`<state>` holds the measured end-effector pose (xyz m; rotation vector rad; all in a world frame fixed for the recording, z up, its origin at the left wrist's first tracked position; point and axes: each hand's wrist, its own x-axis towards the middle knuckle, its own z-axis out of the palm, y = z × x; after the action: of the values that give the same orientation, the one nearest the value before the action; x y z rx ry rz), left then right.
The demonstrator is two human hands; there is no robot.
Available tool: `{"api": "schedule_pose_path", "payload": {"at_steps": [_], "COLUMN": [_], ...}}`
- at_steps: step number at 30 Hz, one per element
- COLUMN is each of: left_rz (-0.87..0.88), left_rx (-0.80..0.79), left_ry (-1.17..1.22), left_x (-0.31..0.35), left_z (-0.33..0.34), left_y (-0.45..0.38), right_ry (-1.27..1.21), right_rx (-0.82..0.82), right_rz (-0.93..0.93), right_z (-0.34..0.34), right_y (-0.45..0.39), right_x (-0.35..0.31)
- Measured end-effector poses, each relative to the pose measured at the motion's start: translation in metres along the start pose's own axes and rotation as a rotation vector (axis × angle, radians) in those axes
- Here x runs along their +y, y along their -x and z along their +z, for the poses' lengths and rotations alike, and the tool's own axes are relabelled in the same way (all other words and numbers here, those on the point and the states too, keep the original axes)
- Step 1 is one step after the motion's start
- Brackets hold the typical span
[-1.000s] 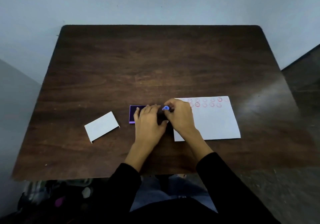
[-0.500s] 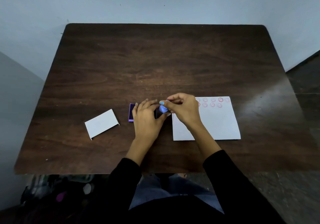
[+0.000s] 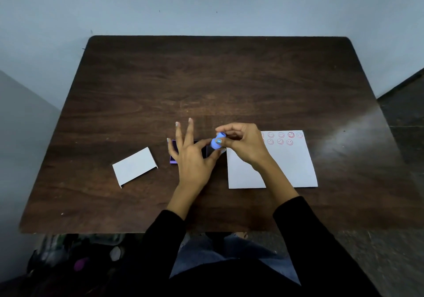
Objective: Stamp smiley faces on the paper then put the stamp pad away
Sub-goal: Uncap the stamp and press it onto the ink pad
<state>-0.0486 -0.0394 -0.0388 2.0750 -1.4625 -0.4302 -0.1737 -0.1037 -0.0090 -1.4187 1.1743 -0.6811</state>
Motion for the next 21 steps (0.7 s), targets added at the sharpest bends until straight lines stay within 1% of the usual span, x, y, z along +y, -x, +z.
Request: {"api": "schedule_pose_path", "payload": {"at_steps": [3,5,6,8,11,13,15,18,21], "left_rz": [0.002,0.0,0.009,0.042,0.077,0.082,0.069,0.075,0.045], "left_rx": [-0.02,-0.021,-0.016,-0.006,0.0,-0.001,-0.022,-0.048,-0.077], "left_ry": [-0.039,-0.053,-0.069,-0.128,-0.182,-0.203,-0.21,-0.189,-0.075], "left_x": [-0.003,-0.006,-0.007,-0.009,-0.012,-0.015,-0.017,-0.019,-0.027], "left_z": [0.004,0.009,0.012,0.018,0.026,0.03,0.031,0.028,0.014], "left_y": [0.005,0.011,0.016,0.025,0.034,0.038,0.039,0.037,0.028], "right_ry": [-0.016,-0.074,-0.155,-0.413,-0.827,-1.033,-1.177,-1.303,-1.367], "right_rx": [-0.017,0.026,0.056,0.089,0.057,0.039,0.029,0.013,0.003], "right_rz": [-0.015,-0.005,0.017,0.085,0.199,0.266,0.316,0.348,0.362], "right_z": [-0.004,-0.004,-0.004,-0.004,-0.004,-0.004,-0.002,0.003,0.007], "right_y": [0.0,0.0,-0.001,-0.002,-0.002,-0.001,-0.001,-0.003,-0.004], "right_x": [0.0,-0.002,-0.003,-0.006,-0.007,-0.007,-0.007,-0.006,-0.006]}}
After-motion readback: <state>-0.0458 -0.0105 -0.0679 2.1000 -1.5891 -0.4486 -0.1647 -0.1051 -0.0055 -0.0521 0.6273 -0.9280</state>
